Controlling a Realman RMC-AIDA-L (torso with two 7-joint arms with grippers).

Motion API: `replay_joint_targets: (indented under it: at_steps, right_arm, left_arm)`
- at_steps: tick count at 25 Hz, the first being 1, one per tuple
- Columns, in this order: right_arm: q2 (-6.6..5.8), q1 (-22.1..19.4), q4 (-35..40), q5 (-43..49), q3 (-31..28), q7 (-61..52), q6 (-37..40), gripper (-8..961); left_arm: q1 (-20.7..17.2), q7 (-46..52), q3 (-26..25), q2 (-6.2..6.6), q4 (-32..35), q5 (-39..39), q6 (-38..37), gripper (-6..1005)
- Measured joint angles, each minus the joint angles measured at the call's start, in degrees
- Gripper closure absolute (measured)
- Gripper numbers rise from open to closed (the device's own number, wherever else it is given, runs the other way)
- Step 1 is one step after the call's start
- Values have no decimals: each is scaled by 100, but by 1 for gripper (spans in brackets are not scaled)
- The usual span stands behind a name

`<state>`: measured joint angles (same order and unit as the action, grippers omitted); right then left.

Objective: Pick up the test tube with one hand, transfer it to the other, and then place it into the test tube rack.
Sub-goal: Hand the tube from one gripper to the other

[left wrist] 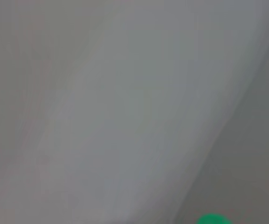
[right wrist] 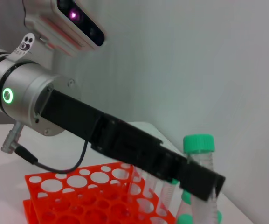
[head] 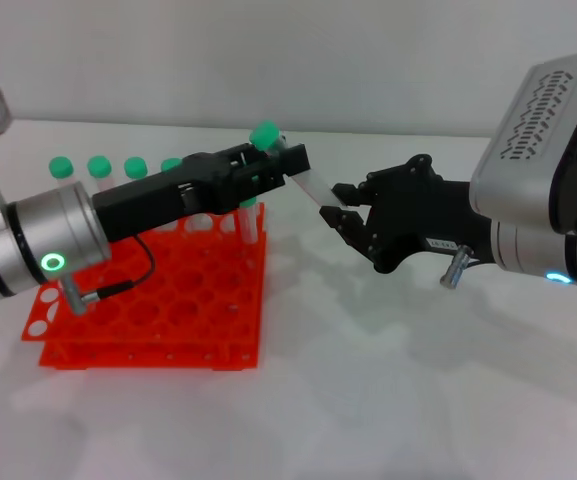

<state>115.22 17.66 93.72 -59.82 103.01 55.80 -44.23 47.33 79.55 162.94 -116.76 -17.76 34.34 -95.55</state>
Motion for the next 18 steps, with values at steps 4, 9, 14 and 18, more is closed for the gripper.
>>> replay_joint_targets:
  at_steps: [4, 9, 14, 18]
  right_arm:
    - [0, 3, 5, 9, 0, -1, 0, 732]
    - [0, 2, 0, 11, 0, -1, 1, 729]
    - [0, 0, -12, 11, -5, -4, 2, 726]
    - [0, -3, -30, 17, -3, -1, 14, 724]
  left_arm:
    - [69, -3, 2, -72, -22, -103, 53, 485]
    - [76, -30, 9, -87, -26, -106, 80, 539]
    - [72, -164, 10, -102, -15, -111, 44, 593]
    - [53, -263, 8, -132, 10, -94, 43, 636]
